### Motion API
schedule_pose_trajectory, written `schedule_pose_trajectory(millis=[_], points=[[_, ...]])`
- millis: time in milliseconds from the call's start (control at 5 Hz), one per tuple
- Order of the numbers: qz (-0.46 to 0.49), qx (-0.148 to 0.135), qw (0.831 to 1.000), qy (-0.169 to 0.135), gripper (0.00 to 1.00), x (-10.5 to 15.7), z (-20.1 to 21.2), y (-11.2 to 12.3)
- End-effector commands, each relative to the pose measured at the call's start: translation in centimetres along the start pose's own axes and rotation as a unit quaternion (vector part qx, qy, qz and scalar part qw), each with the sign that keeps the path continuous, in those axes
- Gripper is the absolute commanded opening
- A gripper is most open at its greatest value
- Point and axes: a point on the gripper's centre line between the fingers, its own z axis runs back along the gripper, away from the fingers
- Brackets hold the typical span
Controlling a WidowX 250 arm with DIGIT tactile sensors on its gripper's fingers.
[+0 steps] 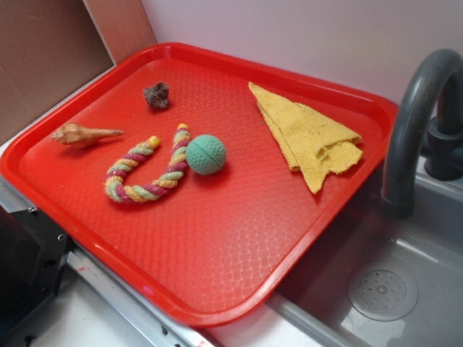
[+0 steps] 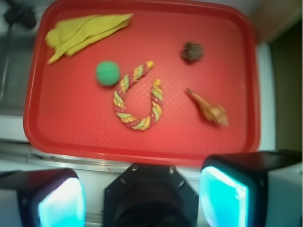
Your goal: Grab the shell.
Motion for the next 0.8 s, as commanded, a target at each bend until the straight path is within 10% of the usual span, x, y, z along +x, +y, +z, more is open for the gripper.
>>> schedule_pose_trajectory(millis=[0, 600], points=[[-0.093, 0.016, 0.995, -0.029, 1.0, -1.3, -2.7, 3.7], [-0.187, 0.031, 0.982, -0.008, 1.0, 2.6, -10.2, 9.4]])
